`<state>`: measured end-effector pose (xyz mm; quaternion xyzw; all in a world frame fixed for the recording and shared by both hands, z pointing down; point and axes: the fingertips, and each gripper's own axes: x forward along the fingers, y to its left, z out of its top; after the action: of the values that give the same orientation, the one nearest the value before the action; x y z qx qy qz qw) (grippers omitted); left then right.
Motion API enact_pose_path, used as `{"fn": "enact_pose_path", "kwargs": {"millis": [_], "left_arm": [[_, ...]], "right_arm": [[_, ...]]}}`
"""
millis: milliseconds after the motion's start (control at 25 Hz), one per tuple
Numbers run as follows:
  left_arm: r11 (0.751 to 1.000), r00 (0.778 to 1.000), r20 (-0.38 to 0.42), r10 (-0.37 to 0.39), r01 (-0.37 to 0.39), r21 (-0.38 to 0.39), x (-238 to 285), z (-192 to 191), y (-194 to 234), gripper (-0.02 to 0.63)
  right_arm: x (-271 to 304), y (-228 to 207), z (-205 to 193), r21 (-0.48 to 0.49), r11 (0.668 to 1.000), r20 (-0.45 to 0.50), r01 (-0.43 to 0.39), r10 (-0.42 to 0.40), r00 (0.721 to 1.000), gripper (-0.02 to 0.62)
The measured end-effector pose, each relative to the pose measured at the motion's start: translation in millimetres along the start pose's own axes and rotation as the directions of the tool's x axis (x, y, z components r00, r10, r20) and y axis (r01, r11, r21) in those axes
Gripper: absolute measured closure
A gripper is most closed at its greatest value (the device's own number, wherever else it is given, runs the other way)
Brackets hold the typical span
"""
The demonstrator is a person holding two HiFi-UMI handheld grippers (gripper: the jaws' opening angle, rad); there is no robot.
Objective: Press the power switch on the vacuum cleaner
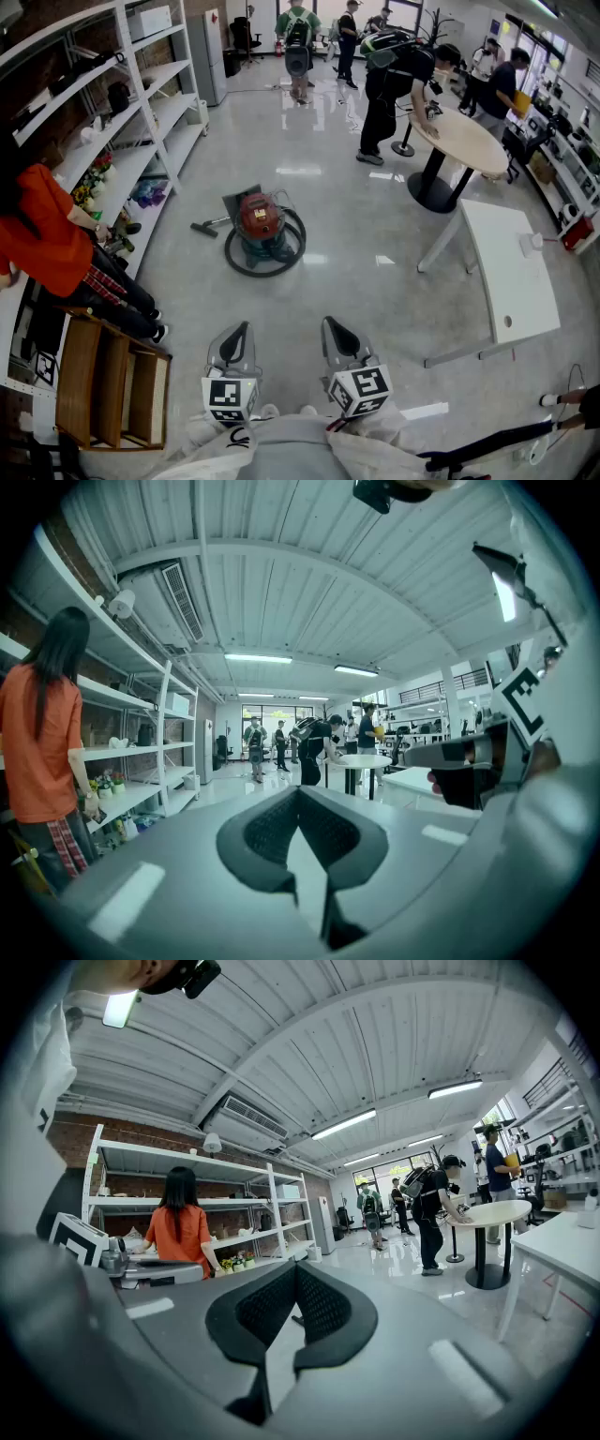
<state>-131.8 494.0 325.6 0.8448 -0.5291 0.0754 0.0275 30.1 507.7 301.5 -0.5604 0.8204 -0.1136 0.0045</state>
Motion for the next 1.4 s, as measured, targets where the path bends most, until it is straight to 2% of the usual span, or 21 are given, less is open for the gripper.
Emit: {"fn": "enact_pose_path", "kwargs": {"millis": [320, 760, 1000, 1400], "left_arm": [[1.0, 1.0, 0.025, 0.0, 0.0, 0.005, 1.8, 2.5, -10.4, 0.606], [1.0, 1.0, 0.026, 0.014, -0.015, 0.014, 10.7, 1.8, -30.8, 0.606], [1.0, 0.999, 0.038, -0.011, 0.011, 0.015, 17.3, 1.5, -51.5, 0.607], [1.0, 1.0, 0.012, -0.011, 0.011, 0.011, 24.0, -4.2, -59.6, 0.606]], "right_arm": [[-6.7, -8.6, -6.2, 0.005, 1.0, -0.004, -0.009, 0.009, 1.0, 0.595], [-13.9, -24.8, -12.8, 0.041, 0.997, -0.012, -0.066, 0.066, 0.998, 0.594], [-20.7, -36.8, -20.8, 0.055, 0.995, -0.022, -0.081, 0.083, 0.996, 0.594], [-25.6, -49.6, -29.1, 0.088, 0.993, -0.029, -0.084, 0.087, 0.996, 0.594]]}}
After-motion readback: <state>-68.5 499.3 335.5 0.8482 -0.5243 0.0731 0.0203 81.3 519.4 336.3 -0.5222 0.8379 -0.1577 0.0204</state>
